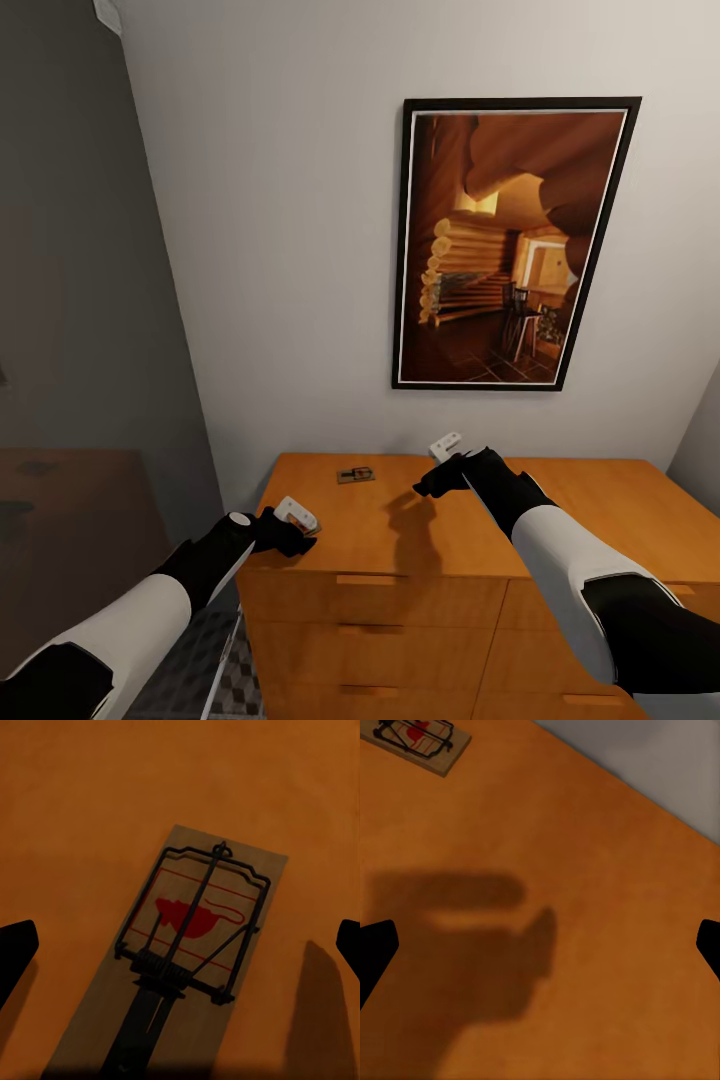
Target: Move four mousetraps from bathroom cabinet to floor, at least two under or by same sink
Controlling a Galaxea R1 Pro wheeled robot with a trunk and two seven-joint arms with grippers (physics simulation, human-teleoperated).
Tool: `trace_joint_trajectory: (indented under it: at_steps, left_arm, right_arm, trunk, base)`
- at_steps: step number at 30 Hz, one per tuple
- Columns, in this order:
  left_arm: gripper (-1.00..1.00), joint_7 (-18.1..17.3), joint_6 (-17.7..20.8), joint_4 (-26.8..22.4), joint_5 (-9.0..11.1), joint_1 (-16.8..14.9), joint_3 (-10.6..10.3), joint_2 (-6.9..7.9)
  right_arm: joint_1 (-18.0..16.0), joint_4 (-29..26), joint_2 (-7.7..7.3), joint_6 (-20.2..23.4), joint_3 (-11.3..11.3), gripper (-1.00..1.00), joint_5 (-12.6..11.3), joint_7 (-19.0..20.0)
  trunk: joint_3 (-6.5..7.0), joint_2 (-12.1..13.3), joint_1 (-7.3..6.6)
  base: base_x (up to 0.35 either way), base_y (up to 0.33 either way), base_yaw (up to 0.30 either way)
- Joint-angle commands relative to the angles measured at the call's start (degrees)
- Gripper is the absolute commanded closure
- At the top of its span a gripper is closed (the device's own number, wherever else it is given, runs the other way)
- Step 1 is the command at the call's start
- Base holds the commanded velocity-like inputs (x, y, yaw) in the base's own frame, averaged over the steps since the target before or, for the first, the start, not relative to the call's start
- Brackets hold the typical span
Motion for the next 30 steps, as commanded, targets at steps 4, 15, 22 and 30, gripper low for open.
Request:
trace_joint_trajectory:
  at_steps: [4,15,22,30]
  left_arm:
    - [-1.00,-0.2,0.3,-0.1,-0.2,0.0,-0.1,0.04]
    - [-1.00,-0.2,0.3,-0.1,-0.2,0.0,-0.2,0.03]
    - [-1.00,-0.3,0.4,-0.1,-0.2,0.0,-0.3,0.08]
    - [-1.00,-0.3,0.4,-0.1,-0.2,0.0,-0.3,0.05]
  right_arm:
    - [0.0,-0.1,0.00,0.2,0.0,-1.00,0.6,0.3]
    - [0.0,-0.1,0.00,0.2,0.0,-1.00,0.6,0.4]
    - [0.0,-0.1,0.00,0.2,0.0,-1.00,0.6,0.3]
    - [0.0,-0.1,0.00,0.3,0.0,-1.00,0.6,0.3]
  trunk:
    - [-0.64,-1.3,0.68]
    - [-0.82,-1.7,0.90]
    - [-0.82,-1.7,0.90]
    - [-0.82,-1.7,0.90]
  base:
    - [0.000,0.000,0.000]
    - [0.000,0.000,0.000]
    - [0.000,0.000,0.000]
    - [0.000,0.000,0.000]
